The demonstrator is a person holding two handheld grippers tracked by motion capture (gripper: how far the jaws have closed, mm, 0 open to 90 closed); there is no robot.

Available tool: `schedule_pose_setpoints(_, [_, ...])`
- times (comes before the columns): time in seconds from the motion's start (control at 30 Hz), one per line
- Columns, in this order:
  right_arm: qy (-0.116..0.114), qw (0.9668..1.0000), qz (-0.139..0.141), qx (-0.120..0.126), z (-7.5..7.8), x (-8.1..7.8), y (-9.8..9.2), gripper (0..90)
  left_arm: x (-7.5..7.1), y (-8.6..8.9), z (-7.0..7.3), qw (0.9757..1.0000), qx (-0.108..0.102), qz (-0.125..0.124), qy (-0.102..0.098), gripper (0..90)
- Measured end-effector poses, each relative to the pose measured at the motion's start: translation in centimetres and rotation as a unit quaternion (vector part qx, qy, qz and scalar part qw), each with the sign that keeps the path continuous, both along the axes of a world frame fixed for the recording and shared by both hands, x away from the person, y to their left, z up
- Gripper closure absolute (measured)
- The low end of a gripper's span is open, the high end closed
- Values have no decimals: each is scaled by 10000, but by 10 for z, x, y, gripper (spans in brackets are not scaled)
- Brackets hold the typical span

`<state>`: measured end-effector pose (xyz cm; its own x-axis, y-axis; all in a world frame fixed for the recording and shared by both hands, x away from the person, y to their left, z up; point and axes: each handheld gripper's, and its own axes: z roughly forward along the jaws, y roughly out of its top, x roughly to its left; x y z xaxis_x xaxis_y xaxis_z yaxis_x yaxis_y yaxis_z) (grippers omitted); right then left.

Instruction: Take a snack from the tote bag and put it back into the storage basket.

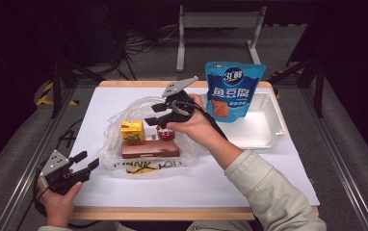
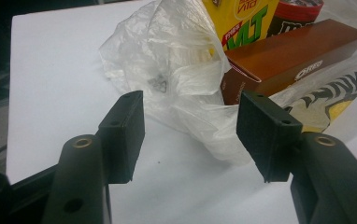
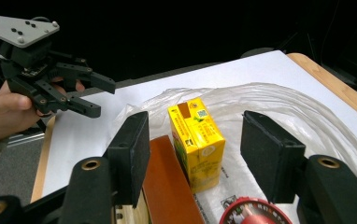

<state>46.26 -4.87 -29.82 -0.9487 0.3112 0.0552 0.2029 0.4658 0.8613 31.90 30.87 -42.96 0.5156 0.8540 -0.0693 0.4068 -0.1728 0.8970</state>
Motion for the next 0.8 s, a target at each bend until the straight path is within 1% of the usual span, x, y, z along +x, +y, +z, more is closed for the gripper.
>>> schedule_pose_setpoints(0.07, [18, 10000, 33, -26, -2, 2, 7, 430, 0, 0, 0, 10000, 0, -3, -8, 421])
schedule_pose_setpoints(0.1, [18, 10000, 33, -26, -2, 2, 7, 430, 0, 0, 0, 10000, 0, -3, -8, 422])
schedule_pose_setpoints(0.23, [45, 9999, 74, -123, -7, 4, 19, 422, 1, 0, 0, 10000, -2, -11, -3, 421])
schedule_pose_setpoints(0.3, [22, 9998, 110, -144, -9, 7, 24, 415, 0, 0, 0, 10000, -13, -5, -7, 421])
schedule_pose_setpoints(0.4, [19, 9997, 63, -243, -14, 12, 31, 408, 0, 0, 0, 10000, -33, -2, -18, 421])
schedule_pose_setpoints(0.53, [78, 9995, 9, -290, -21, 19, 37, 407, 0, 0, 0, 10000, -49, -10, -23, 421])
schedule_pose_setpoints(0.6, [163, 9995, 0, -277, -25, 22, 41, 396, 0, 0, 0, 10000, -37, -24, -24, 421])
schedule_pose_setpoints(0.73, [214, 9992, -8, -334, -34, 27, 47, 361, 1, 1, 0, 10000, -37, -31, -15, 421])
schedule_pose_setpoints(0.8, [232, 9991, -6, -345, -36, 28, 48, 353, 1, 1, 0, 10000, -38, -31, -15, 421])
